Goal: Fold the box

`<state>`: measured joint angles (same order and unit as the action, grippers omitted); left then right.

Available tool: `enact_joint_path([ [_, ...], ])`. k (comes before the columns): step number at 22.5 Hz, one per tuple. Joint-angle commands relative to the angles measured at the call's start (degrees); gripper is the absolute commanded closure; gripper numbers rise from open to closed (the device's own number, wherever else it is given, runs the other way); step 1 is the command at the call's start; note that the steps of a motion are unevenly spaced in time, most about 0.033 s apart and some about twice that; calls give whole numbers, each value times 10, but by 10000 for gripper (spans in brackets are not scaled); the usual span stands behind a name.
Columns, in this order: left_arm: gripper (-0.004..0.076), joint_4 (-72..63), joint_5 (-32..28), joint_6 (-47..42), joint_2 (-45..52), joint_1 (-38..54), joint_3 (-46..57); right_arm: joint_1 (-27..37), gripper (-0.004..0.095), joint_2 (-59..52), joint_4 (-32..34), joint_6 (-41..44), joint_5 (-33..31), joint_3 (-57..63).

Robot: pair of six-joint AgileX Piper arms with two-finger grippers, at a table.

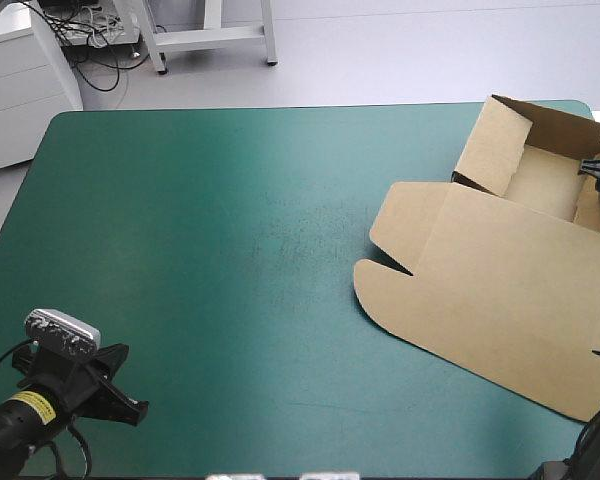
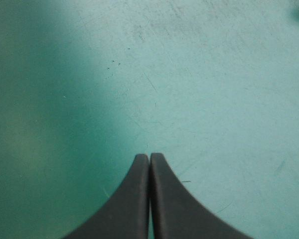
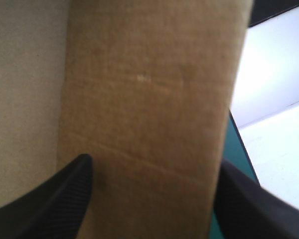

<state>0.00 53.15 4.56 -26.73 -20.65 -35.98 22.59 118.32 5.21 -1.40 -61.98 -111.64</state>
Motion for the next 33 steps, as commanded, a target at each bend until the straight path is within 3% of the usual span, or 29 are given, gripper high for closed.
enact_joint_path([
  [1,756,-6,-37,-4,-4,-1,-13,4,97,-31,10,-7,7,-18],
  [7,756,0,-37,-2,-4,-1,-13,4,102,-48,10,-7,-30,-18],
  [10,756,0,-41,-2,-4,-1,-13,4,102,-63,6,-27,-95,-26],
  [13,756,4,-42,-2,-4,-1,-13,3,102,-102,-52,-30,-96,-26],
  [16,756,-9,-47,-2,-4,-1,-13,3,103,-200,-116,-55,-96,17],
  [19,756,-11,-48,-2,-4,-1,-13,3,102,-282,-124,-55,-95,83],
  [22,756,-13,-50,-2,-4,-1,-13,3,102,-402,-175,-88,-95,191],
  [26,756,-25,-50,-2,-4,-1,-13,3,102,-544,-303,-162,-20,306],
  [33,756,-25,-50,-2,-4,-1,-13,-33,103,-683,-358,-237,47,399],
])
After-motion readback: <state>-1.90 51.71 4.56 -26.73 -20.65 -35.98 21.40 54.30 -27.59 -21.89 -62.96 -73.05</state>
